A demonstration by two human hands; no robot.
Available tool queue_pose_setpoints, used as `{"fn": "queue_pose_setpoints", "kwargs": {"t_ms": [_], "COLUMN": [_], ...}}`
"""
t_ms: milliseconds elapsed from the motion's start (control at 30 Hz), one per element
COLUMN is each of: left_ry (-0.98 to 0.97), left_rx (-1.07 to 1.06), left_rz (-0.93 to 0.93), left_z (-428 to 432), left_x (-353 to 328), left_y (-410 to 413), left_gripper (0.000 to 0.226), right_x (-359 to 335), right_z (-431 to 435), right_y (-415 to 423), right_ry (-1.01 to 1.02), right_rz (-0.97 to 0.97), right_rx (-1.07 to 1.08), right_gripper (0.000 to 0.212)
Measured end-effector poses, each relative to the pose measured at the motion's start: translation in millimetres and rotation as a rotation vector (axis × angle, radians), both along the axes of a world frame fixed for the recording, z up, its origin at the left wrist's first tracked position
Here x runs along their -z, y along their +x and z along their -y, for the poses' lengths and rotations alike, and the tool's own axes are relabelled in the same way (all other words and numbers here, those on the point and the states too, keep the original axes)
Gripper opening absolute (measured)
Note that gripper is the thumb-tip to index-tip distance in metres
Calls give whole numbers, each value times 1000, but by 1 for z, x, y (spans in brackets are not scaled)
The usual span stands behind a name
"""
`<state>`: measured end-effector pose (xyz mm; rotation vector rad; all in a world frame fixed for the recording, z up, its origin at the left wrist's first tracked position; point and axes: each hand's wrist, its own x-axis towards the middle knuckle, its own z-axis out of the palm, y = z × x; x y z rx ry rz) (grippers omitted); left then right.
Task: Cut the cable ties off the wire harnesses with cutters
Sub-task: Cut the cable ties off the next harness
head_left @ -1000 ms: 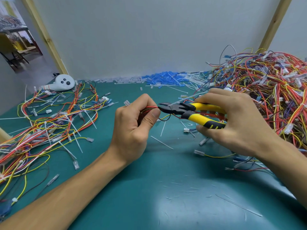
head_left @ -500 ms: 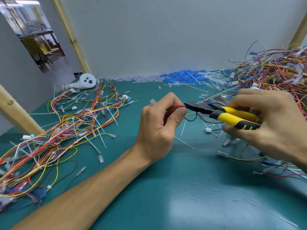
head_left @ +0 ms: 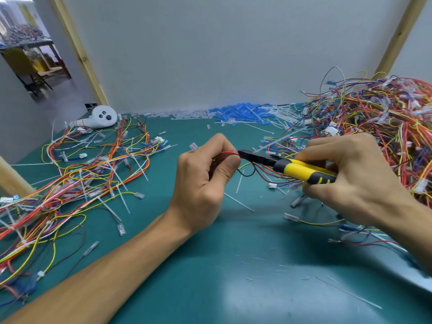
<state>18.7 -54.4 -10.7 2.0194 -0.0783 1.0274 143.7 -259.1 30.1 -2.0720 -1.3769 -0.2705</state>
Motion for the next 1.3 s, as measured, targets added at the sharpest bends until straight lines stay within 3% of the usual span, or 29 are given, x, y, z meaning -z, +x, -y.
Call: {"fn": "queue_pose_setpoints", "kwargs": {"t_ms": [267,533,833,1100,1300], "left_ry": [-5,-156,-149,-191,-181], "left_rx": [-11,3,40,30,24], "left_rz": [24,47,25,42,41], "left_z": [-1,-5,-4,-9,-8], "left_x": [-3,3,7,5,4], "left_y": [0,1,3,4,5], "left_gripper": [24,31,30,32,31], "right_x": [6,9,8,8,9], "right_z": [-2,-4,-1,-4,-3], "right_y": [-2,8,11,8,8], "right_ry": [31,65,-1,48,94], "right_rz": [-112,61,52,-19,26], "right_rx": [23,23,20,67,74], "right_gripper": [5,41,17,40,44]}}
